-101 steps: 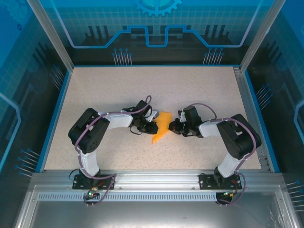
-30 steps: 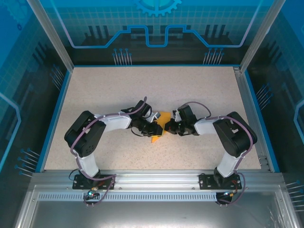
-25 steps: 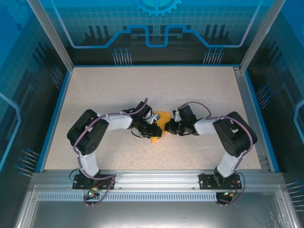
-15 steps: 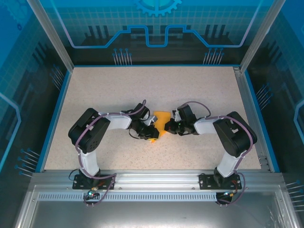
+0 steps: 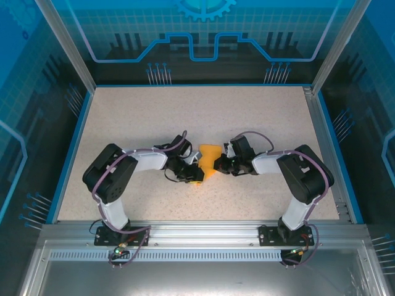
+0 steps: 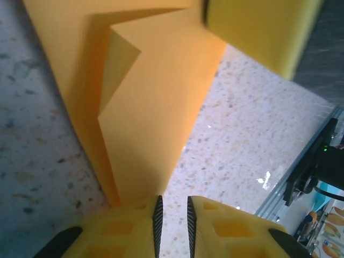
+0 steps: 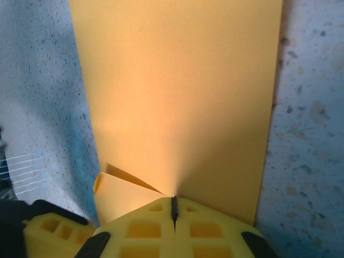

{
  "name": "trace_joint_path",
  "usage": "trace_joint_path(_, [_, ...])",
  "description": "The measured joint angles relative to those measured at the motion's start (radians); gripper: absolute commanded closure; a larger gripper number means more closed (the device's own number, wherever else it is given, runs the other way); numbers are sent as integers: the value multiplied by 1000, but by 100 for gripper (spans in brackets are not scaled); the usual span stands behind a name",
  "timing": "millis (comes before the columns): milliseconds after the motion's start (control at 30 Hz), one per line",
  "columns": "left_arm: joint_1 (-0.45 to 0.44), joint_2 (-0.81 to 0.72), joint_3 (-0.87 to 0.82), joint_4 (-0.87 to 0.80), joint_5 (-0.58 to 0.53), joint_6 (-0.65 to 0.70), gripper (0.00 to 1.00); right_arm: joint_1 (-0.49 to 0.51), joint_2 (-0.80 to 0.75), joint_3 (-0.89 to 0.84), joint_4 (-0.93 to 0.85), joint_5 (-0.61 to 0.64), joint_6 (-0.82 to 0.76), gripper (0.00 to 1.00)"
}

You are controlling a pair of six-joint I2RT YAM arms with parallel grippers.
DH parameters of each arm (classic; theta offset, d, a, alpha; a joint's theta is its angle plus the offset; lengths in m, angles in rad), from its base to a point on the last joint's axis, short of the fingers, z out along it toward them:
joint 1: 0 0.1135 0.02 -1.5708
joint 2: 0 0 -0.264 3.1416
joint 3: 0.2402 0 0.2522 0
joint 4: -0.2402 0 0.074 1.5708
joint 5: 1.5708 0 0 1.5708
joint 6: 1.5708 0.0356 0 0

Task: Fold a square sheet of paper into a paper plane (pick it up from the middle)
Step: Third fold the triangle at the center of the table.

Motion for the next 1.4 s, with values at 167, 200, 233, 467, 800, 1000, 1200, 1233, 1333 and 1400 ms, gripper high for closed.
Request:
trace_joint_path(167, [0, -72, 3, 3, 11, -24, 76, 0, 0, 0, 0, 0, 0, 100])
trace_joint_path(200, [0, -75, 5, 6, 19, -29, 76, 0, 0, 0, 0, 0, 0, 100])
trace_joint_path(233, [0, -75, 9, 8, 31, -34, 76, 0, 0, 0, 0, 0, 0, 100])
trace_joint_path(467, [0, 4, 34, 43, 116, -62, 75, 0, 0, 0, 0, 0, 0, 100])
trace_joint_path(800, [3, 88, 40, -6, 48, -50, 82, 0, 0, 0, -1, 1, 0, 100])
trace_joint_path(1000, [8, 79, 8, 34, 53, -50, 82, 0, 0, 6, -13, 4, -2, 100])
trace_joint_path(1200, [8, 66, -8, 47, 53, -31, 80, 2, 1, 23, -47, 9, -15, 100])
trace_joint_path(1233, [8, 66, -8, 45, 53, -26, 80, 2, 2, 27, -54, 10, -19, 100])
trace_joint_path(1333, [8, 65, -3, 23, 51, -8, 80, 2, 4, 34, -68, 10, -26, 100])
trace_joint_path(1400, [8, 59, -3, 4, 46, -1, 80, 2, 4, 35, -71, 11, -27, 100])
